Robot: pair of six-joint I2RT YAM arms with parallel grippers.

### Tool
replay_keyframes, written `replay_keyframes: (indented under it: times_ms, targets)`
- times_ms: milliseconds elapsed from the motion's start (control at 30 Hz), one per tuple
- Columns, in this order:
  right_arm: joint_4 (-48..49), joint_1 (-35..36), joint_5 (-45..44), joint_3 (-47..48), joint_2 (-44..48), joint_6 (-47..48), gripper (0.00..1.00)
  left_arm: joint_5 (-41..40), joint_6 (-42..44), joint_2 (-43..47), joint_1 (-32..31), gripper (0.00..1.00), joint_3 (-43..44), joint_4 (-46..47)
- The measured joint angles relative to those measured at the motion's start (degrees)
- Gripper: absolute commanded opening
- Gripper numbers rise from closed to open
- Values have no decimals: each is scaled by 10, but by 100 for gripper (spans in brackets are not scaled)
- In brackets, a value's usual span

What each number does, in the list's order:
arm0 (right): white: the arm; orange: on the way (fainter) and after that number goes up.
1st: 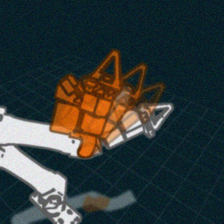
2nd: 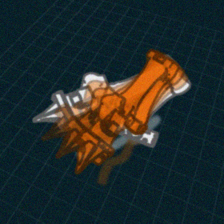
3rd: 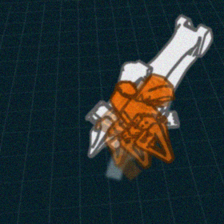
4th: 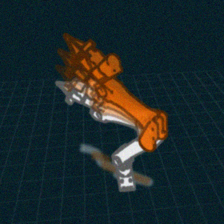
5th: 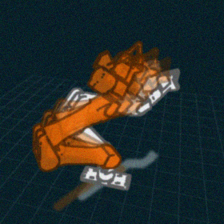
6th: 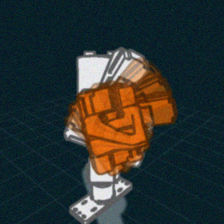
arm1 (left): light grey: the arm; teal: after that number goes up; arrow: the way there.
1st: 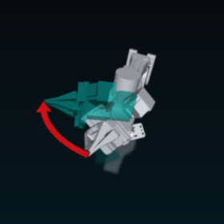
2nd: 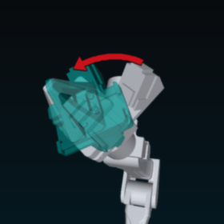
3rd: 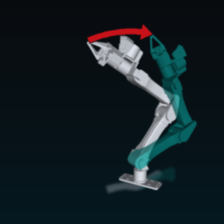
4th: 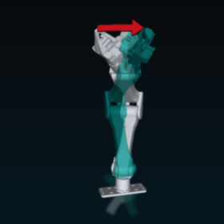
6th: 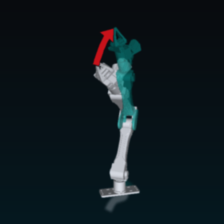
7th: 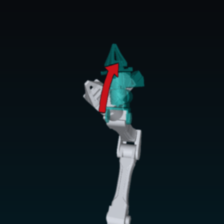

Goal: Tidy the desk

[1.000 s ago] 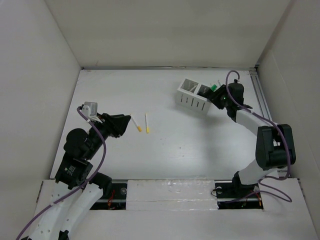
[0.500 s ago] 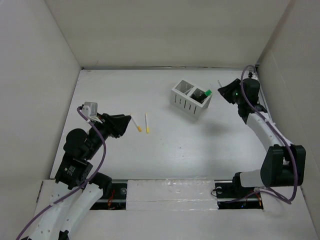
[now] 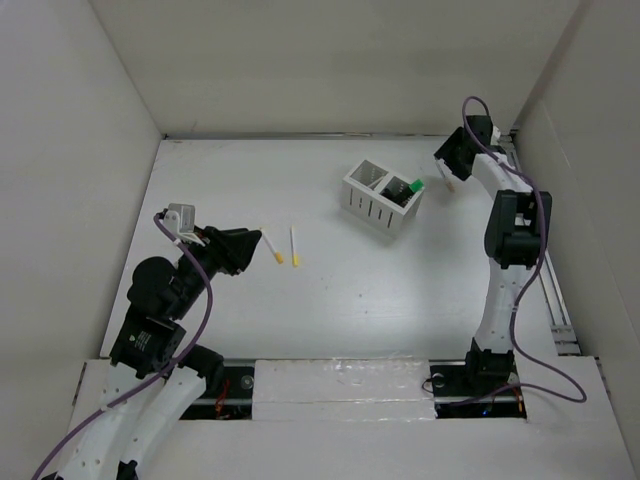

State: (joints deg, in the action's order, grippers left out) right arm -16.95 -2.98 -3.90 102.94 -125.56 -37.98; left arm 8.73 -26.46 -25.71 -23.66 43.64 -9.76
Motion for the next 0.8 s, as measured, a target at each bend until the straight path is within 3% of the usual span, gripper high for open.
replay_keyframes:
  times_ms: [133, 300, 567, 733, 767, 800]
  targets:
    - [-73, 0, -31, 85, -55, 28, 72, -4, 1, 0, -7, 35, 0, -1]
    - [-117, 3, -71, 117, -65, 53, 75, -6, 3, 12, -15, 35, 0, -5]
    - [-186, 12, -118, 177, -112, 74, 60, -6, 3, 35, -18, 35, 0, -5]
    - [-207, 16, -124, 176, -134, 76, 59, -7, 3, 38, -22, 35, 0, -7]
    - [-208, 16, -125, 176, -136, 78, 56, -7, 3, 39, -22, 35, 0, -8]
    - [-208, 16, -125, 176, -136, 78, 47, -7, 3, 41, -22, 35, 0, -8]
